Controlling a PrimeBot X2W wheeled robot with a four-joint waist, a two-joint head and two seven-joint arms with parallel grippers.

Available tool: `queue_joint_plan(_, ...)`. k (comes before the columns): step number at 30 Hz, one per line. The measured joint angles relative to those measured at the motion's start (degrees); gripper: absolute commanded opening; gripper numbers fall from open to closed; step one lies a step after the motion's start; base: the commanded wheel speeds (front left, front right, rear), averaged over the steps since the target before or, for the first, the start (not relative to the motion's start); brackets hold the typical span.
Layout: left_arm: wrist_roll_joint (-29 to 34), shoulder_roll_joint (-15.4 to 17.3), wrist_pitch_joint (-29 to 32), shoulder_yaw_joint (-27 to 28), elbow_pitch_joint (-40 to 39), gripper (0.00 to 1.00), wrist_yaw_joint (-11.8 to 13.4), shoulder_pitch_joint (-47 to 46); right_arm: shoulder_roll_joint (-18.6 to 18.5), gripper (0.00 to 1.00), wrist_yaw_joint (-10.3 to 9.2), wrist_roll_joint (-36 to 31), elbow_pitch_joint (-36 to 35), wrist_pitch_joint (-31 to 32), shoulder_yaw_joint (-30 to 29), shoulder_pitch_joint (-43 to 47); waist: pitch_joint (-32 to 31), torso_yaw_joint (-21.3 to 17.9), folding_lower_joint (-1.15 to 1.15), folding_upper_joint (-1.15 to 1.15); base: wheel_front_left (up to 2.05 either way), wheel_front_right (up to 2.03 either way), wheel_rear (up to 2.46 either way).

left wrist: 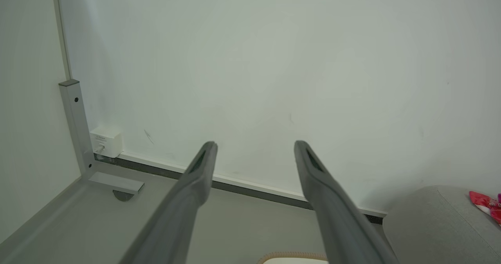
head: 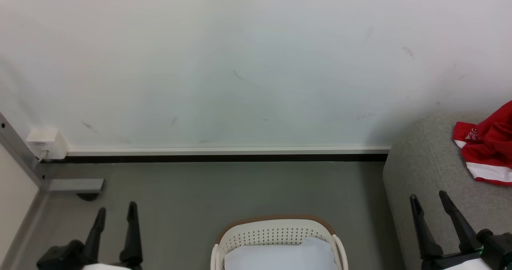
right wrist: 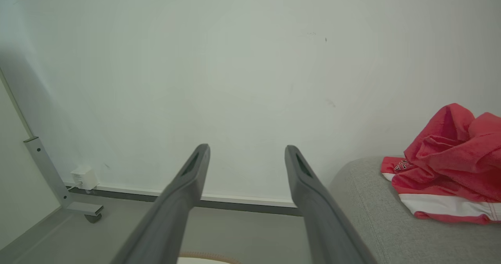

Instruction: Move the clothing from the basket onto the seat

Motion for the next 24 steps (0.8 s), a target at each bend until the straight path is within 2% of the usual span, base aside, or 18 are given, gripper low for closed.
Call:
queue_joint_plan(12,9.98,-9.05,-0.01,8.29,3.98,1.0,-8.18,2.8,3.67,1.0,0.0,-5.54,-1.67,-0.07,-2.22,2.31,0.96,-0.48,0.0,0.0,0.0,0.0,0.0)
queue_joint_plan(24,14.29,-12.5,-0.01,12.83,5.36,1.0,-12.43,2.52,3.79,1.0,0.0,-5.9,-1.15,-0.07,-2.26,2.29,0.97,-1.02,0.0,0.0,0.0,0.0,0.0)
